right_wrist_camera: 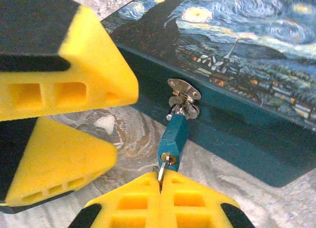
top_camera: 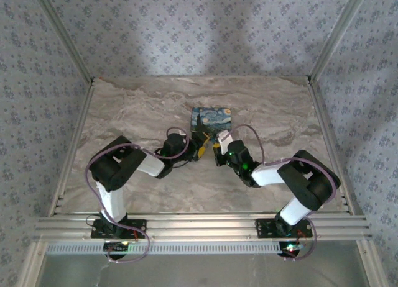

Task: Unlock a padlock with a key

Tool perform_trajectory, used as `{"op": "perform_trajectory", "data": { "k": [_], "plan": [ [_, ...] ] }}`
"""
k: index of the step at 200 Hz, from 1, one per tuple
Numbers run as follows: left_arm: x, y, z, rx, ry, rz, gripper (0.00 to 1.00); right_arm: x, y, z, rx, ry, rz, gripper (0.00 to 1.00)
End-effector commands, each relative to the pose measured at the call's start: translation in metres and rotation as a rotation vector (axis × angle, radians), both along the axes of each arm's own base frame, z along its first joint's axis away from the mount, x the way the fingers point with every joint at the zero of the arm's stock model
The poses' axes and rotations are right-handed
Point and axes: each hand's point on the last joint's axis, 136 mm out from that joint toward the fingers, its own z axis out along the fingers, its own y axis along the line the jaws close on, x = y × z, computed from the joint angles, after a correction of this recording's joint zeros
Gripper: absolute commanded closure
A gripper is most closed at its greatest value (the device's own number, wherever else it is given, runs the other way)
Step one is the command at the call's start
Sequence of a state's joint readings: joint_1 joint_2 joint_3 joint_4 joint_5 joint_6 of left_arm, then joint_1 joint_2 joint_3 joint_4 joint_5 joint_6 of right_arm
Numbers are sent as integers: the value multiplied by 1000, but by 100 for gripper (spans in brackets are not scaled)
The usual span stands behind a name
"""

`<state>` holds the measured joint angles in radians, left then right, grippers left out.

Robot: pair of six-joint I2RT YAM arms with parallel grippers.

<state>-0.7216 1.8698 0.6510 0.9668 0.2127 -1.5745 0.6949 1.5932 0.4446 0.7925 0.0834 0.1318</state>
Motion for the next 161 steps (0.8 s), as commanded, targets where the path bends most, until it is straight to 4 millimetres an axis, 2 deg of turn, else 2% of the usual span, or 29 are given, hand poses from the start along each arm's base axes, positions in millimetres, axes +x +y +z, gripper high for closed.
{"op": "perform_trajectory", "data": {
  "k": [1, 63, 161],
  "plan": [
    [3, 2, 12, -5, -41, 5, 32, -9, 8, -3, 155, 95, 2, 100],
    [9, -10, 13, 10, -50, -35, 38, -14, 10, -12, 265, 172, -7, 100],
    [8, -17, -5, 94, 8, -78, 43, -16, 10, -17, 247, 173, 5, 100]
  ]
}}
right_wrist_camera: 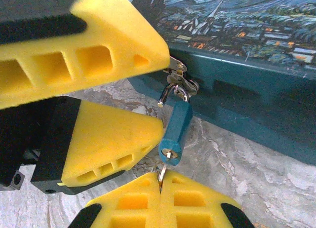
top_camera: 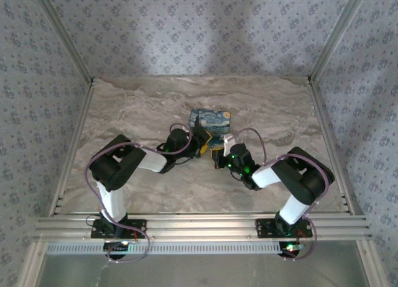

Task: Unlock a padlock with a key

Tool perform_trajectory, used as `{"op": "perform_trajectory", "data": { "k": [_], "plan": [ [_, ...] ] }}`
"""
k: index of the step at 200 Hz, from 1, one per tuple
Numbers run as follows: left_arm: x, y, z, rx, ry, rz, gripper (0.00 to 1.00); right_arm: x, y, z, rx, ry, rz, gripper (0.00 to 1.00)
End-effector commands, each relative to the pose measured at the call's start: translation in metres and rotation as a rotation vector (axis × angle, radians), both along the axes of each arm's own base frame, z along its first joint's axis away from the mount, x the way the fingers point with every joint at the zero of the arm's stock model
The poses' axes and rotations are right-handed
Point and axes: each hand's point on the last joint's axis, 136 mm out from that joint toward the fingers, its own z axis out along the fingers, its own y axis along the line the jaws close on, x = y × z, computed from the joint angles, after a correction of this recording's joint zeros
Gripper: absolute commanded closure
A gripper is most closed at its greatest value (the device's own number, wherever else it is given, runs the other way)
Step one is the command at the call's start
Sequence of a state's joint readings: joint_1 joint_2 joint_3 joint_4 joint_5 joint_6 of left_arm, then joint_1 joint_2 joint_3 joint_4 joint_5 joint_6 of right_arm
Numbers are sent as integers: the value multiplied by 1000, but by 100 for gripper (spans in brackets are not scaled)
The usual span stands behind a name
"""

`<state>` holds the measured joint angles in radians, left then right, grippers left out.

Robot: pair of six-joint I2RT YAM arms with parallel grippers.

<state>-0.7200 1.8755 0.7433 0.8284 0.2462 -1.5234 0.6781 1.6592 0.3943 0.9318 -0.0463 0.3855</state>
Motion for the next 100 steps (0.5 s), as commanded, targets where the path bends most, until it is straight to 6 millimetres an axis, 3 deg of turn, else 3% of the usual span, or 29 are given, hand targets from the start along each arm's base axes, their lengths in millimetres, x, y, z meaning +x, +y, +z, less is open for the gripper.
{"op": "perform_trajectory", "data": {
  "k": [1, 100],
  "plan": [
    [1, -4, -6, 42, 1, -31, 43, -3, 1, -4, 12, 13, 10, 100],
    [3, -2, -10, 54, -6, -23, 45, -4, -2, -8, 204, 136, -27, 100]
  ]
}}
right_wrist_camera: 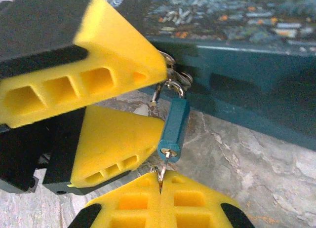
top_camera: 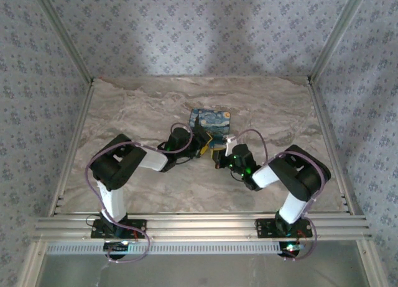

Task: Unlock a padlock with a key

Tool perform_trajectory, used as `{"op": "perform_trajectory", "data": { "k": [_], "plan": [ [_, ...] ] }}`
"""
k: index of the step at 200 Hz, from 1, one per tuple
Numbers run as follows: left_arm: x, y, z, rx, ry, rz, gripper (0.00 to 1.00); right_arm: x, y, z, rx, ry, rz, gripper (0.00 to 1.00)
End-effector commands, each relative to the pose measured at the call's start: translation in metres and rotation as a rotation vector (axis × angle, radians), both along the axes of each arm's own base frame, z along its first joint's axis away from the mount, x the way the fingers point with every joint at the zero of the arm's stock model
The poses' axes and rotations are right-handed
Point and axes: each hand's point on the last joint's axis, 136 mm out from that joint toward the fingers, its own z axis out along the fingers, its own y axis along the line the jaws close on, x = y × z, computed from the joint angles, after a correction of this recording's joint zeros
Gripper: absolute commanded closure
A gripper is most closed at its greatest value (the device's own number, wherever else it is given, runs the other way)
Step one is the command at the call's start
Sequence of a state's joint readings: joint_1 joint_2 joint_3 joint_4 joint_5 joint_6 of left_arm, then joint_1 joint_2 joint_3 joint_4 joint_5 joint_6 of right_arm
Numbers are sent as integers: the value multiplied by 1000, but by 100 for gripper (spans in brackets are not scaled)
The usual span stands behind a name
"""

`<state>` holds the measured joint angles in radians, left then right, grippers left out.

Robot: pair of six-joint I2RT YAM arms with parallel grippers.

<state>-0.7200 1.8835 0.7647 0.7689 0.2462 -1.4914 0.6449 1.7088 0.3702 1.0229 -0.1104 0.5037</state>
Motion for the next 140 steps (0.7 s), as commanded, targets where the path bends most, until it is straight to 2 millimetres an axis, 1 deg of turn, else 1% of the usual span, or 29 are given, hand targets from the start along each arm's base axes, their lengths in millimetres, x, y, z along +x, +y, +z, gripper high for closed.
{"op": "perform_trajectory", "data": {
  "k": [1, 57, 99, 140],
  "plan": [
    [3, -2, -2, 7, -15, -12, 45, -4, 1, -2, 96, 61, -7, 100],
    [5, 7, -1, 24, -28, 3, 45, -2, -1, -7, 191, 135, -23, 100],
    [5, 4, -3, 18, -23, -6, 46, -2, 0, -13, 198, 166, -19, 100],
    [5, 4, -4, 21, -23, -6, 46, -2, -1, -13, 205, 174, -24, 100]
  ]
}}
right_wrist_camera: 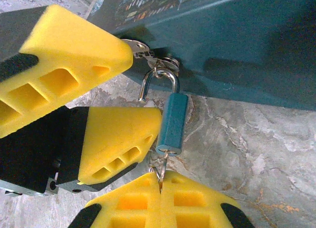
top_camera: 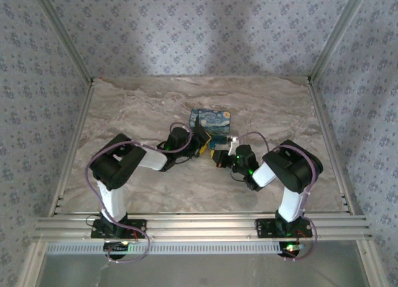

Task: Unlock a padlock with a key

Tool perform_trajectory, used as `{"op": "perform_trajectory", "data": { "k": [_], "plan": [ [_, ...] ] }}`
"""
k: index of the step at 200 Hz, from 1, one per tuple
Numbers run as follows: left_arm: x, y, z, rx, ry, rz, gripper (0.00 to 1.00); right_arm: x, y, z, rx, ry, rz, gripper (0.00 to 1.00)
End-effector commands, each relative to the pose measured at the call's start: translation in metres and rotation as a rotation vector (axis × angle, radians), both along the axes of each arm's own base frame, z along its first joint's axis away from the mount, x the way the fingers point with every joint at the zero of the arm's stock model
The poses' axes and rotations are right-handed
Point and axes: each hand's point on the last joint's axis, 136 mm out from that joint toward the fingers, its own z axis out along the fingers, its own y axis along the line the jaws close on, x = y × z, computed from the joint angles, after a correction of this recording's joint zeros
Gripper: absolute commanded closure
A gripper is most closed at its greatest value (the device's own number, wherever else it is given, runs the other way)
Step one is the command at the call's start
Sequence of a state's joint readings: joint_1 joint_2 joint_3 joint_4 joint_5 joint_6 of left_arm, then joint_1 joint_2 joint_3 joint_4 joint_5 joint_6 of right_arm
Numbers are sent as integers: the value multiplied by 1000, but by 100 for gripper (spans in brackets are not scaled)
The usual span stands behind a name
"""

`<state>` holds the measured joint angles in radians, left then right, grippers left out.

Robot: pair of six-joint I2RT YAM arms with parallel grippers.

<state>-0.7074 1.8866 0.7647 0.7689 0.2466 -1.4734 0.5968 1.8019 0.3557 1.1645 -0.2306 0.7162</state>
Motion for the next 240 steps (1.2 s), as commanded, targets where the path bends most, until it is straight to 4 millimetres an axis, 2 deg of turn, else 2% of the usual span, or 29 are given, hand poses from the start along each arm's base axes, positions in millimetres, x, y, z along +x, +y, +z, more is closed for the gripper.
{"op": "perform_trajectory", "data": {
  "k": [1, 111, 149, 182, 217, 240],
  "plan": [
    [0, 0, -3, 10, -11, -12, 46, -2, -3, -7, 12, 34, -7, 100],
    [-1, -4, 0, 9, -19, -29, 46, -2, -5, -9, 3, 49, -11, 100],
    [-5, -9, 0, 34, -14, -54, 46, -2, -7, -6, -104, 5, 3, 100],
    [-6, -8, -1, 43, -9, -53, 45, -5, -6, -5, -281, -67, 58, 100],
    [-5, -8, 4, 37, -22, -53, 45, -6, -4, -5, -262, -62, 63, 100],
    [-3, -7, 15, 28, -57, -53, 44, -6, -3, -7, -240, -49, 58, 100]
  ]
}}
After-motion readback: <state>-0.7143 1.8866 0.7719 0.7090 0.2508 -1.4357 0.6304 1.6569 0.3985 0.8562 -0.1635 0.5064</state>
